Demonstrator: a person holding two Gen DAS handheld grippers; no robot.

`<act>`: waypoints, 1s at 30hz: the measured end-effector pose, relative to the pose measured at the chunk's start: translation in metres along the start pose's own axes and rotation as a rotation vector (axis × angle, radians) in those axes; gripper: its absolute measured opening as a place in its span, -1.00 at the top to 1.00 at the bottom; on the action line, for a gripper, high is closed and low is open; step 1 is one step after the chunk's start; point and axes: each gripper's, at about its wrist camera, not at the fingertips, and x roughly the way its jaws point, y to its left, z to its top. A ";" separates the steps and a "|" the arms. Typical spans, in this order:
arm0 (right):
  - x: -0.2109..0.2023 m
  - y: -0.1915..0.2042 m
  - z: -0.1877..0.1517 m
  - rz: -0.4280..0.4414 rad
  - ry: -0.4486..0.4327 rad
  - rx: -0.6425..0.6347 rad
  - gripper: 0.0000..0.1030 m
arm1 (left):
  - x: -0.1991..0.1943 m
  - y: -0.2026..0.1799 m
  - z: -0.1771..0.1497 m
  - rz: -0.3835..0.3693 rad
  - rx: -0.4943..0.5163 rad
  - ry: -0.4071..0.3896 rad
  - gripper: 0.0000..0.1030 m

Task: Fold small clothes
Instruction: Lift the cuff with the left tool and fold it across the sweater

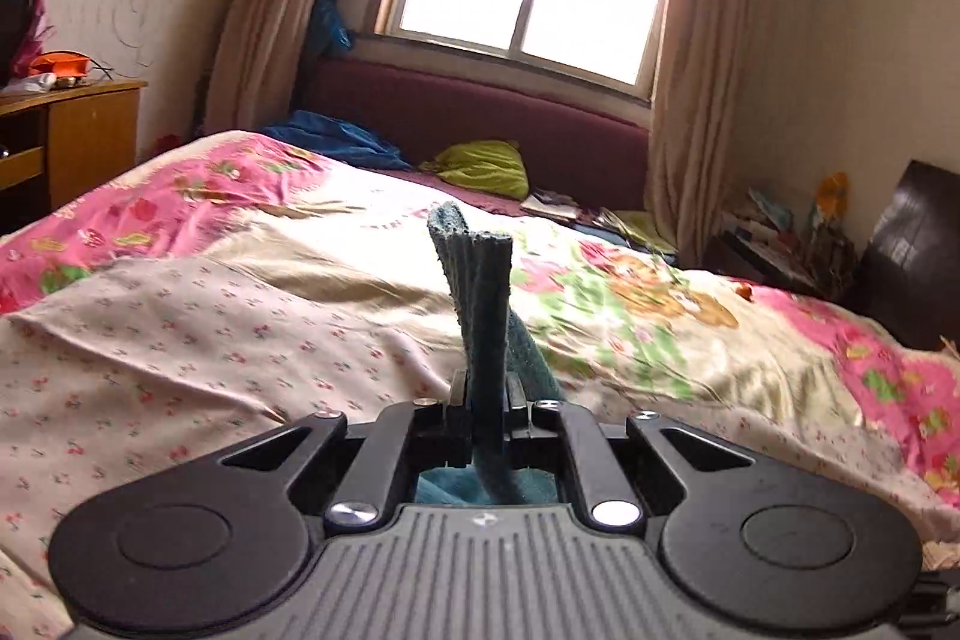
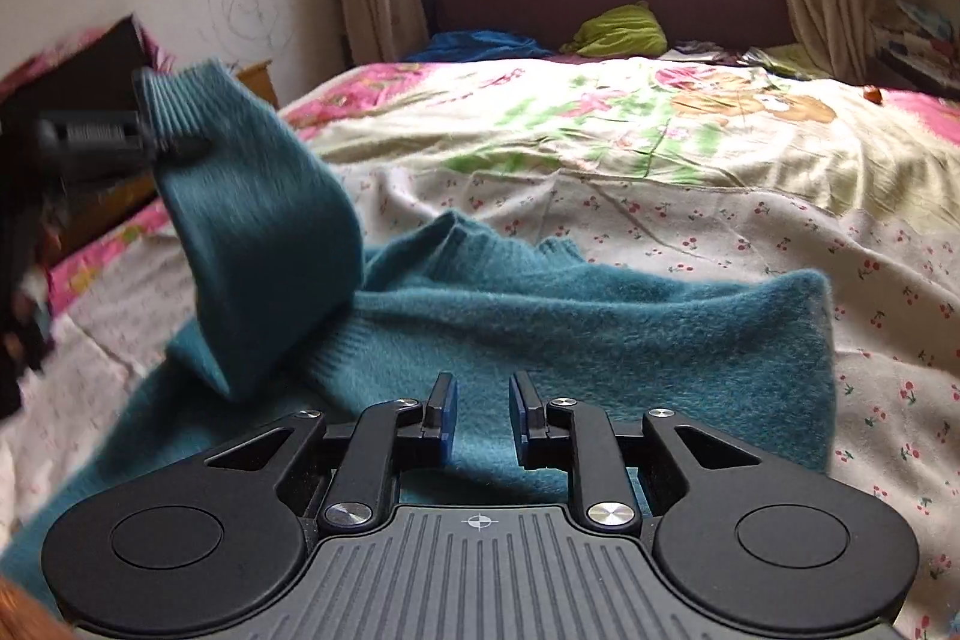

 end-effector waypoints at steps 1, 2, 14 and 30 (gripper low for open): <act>0.009 0.014 -0.003 -0.006 0.011 -0.061 0.45 | -0.009 0.012 0.009 0.015 -0.009 -0.021 0.58; 0.019 0.030 -0.006 -0.014 0.016 -0.133 0.35 | -0.016 0.023 0.018 0.031 -0.019 -0.041 0.58; 0.127 0.150 -0.017 -0.156 -0.023 -0.613 0.06 | -0.050 0.095 0.044 0.096 -0.069 -0.117 0.58; 0.122 0.188 0.005 -0.106 -0.116 -0.435 0.85 | -0.054 0.095 0.048 0.032 -0.105 -0.140 0.58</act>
